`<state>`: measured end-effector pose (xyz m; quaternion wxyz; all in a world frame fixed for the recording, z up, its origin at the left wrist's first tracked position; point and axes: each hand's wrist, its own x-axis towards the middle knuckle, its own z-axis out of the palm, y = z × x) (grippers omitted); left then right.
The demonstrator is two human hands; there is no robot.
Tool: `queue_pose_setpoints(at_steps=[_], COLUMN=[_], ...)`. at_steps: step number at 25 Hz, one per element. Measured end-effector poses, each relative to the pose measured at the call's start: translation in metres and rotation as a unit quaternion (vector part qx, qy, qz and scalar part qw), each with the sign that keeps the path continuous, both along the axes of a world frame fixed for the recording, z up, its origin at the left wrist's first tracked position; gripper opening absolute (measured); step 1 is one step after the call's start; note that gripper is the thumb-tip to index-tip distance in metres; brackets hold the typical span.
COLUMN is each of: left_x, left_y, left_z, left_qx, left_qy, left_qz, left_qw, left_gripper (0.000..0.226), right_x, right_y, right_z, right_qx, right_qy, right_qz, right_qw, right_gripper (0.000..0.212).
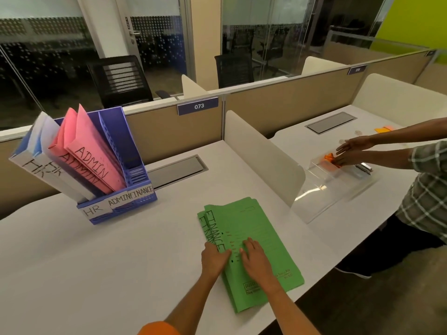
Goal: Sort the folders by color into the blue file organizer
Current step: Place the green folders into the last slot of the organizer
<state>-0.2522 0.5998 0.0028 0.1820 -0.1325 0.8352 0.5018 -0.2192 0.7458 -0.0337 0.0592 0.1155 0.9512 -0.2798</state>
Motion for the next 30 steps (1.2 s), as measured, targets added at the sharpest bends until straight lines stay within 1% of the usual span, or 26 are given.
queue_pose_setpoints(at_steps=[3,6,8,11,13,15,16,18,20,23,25,28,30], left_x=[0.008,0.007,0.000,-0.013,-0.018,-0.018,-0.018,-0.015,-0.013,-0.014,-0.019,-0.029,-0.032], left_y=[0.013,0.014,0.007,-0.014,-0.033,-0.052,-0.061,-0.079,-0.095,-0.121,-0.139,-0.163,-0.171], left_z=[0.016,0.031,0.046,0.074,0.092,0.107,0.113,0.122,0.129,0.136,0.142,0.155,0.163], left_qx=[0.072,0.140,0.180,0.217,0.240,0.250,0.251,0.253,0.249,0.233,0.212,0.198,0.198], left_qy=[0.008,0.035,0.064,0.106,0.126,0.145,0.153,0.163,0.162,0.165,0.183,0.209,0.205], left_qz=[0.037,0.076,0.089,0.110,0.120,0.127,0.126,0.123,0.128,0.141,0.160,0.220,0.246], left_qw=[0.997,0.987,0.978,0.964,0.955,0.949,0.948,0.946,0.946,0.948,0.946,0.932,0.927], left_gripper=[0.049,0.045,0.043,0.038,0.031,0.029,0.030,0.032,0.031,0.034,0.035,0.035,0.033], right_x=[0.001,-0.006,-0.017,-0.040,-0.057,-0.075,-0.082,-0.093,-0.101,-0.110,-0.115,-0.120,-0.126], right_y=[-0.002,0.001,0.009,0.021,0.020,0.014,0.009,-0.008,-0.031,-0.063,-0.080,-0.099,-0.109], right_z=[0.006,0.022,0.039,0.065,0.088,0.106,0.114,0.125,0.130,0.132,0.137,0.144,0.145], right_qx=[0.017,0.048,0.043,0.031,-0.034,-0.148,-0.196,-0.233,-0.261,-0.286,-0.300,-0.294,-0.290], right_qy=[0.041,0.116,0.139,0.153,0.145,0.122,0.116,0.119,0.125,0.125,0.126,0.129,0.126], right_qz=[-0.014,-0.050,-0.086,-0.125,-0.170,-0.202,-0.197,-0.179,-0.172,-0.152,-0.139,-0.092,-0.054], right_qw=[0.999,0.991,0.986,0.980,0.974,0.960,0.953,0.948,0.941,0.938,0.935,0.943,0.947], right_gripper=[0.050,0.045,0.052,0.057,0.060,0.057,0.055,0.055,0.050,0.048,0.047,0.039,0.036])
